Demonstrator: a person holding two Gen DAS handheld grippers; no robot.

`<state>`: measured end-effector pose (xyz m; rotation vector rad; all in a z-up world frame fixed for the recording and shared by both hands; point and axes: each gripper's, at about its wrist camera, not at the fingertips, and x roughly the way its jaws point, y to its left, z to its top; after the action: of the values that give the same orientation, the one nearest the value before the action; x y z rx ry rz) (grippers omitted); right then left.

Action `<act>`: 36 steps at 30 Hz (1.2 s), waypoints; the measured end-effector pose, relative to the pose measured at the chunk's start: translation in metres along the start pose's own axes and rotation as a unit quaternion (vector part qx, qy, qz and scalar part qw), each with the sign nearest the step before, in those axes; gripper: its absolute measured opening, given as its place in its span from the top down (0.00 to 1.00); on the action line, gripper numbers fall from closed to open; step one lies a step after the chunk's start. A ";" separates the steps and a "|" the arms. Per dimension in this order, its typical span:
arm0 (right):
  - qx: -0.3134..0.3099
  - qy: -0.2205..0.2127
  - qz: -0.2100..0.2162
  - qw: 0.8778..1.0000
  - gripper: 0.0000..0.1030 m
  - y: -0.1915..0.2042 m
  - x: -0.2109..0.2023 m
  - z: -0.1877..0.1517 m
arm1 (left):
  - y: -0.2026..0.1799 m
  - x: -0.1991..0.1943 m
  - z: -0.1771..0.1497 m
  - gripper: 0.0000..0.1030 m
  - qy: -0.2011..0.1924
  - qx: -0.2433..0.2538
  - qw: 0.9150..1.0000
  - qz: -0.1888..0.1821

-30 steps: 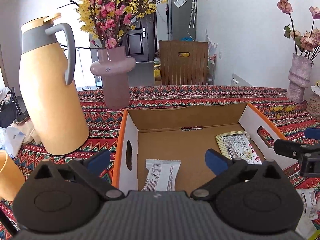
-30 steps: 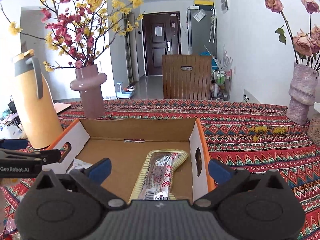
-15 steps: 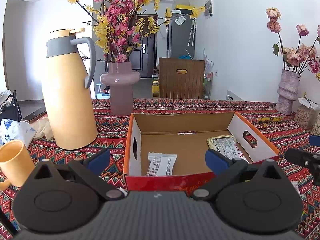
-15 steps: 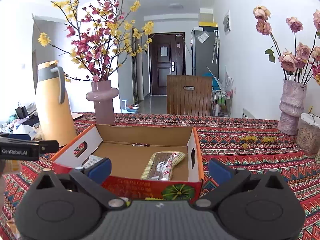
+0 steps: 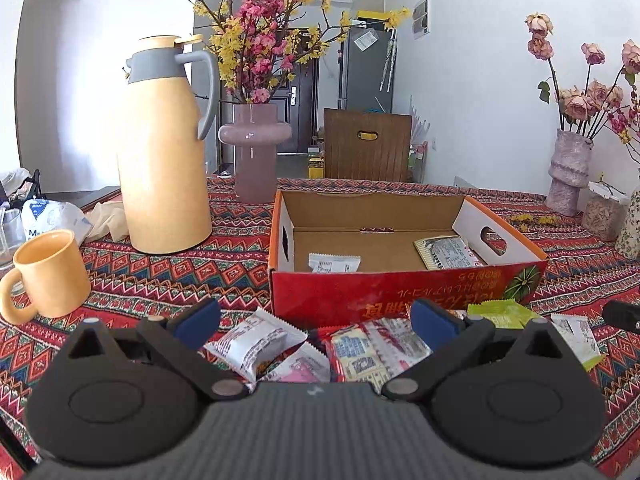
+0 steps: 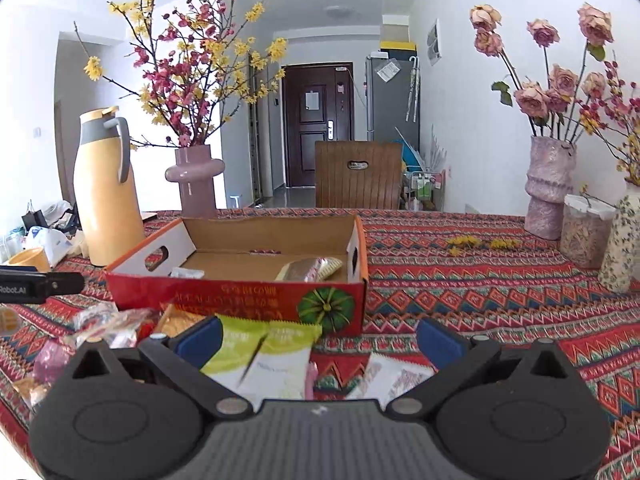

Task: Organize snacks
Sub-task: 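Lift both open grippers out of the box back toward the snack pile, then grasp the white packet with red print using the right gripper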

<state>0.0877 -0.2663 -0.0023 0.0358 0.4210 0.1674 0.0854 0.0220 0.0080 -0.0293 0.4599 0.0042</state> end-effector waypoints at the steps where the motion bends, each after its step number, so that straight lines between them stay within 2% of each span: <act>1: 0.002 0.002 -0.003 1.000 0.00 -0.001 -0.002 -0.005 | 0.002 -0.002 -0.005 0.00 0.002 -0.004 1.000 -0.001; 7: 0.018 0.025 -0.023 0.999 0.00 -0.012 -0.005 -0.028 | 0.015 -0.008 -0.023 0.00 0.017 -0.011 1.000 0.004; 12: 0.026 0.030 -0.034 0.999 0.02 -0.020 -0.004 -0.031 | 0.021 -0.008 -0.024 0.00 0.015 -0.019 1.000 0.009; 17: 0.031 0.044 -0.040 0.998 0.17 -0.025 0.011 -0.026 | 0.022 -0.005 -0.026 0.00 0.019 -0.021 1.000 0.005; 23: 0.049 0.085 -0.058 0.993 0.23 -0.035 0.047 -0.020 | 0.025 -0.003 -0.027 0.00 0.023 -0.024 0.999 0.006; 26: 0.053 0.102 -0.068 0.991 0.33 -0.039 0.067 -0.017 | 0.026 -0.002 -0.027 0.00 0.025 -0.027 0.999 0.008; 29: 0.058 0.122 -0.079 0.988 0.38 -0.043 0.085 -0.018 | 0.028 -0.002 -0.027 0.00 0.026 -0.027 0.999 0.009; 33: 0.058 0.138 -0.083 0.985 0.40 -0.043 0.097 -0.024 | 0.031 -0.001 -0.027 0.00 0.027 -0.029 0.999 0.012; 36: 0.058 0.139 -0.084 0.985 0.51 -0.043 0.098 -0.026 | 0.032 0.000 -0.027 0.00 0.029 -0.032 0.999 0.012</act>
<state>0.1717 -0.2918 -0.0684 0.0923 0.7094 -0.0192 0.0734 0.0531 -0.0174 -0.0862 0.5190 0.0410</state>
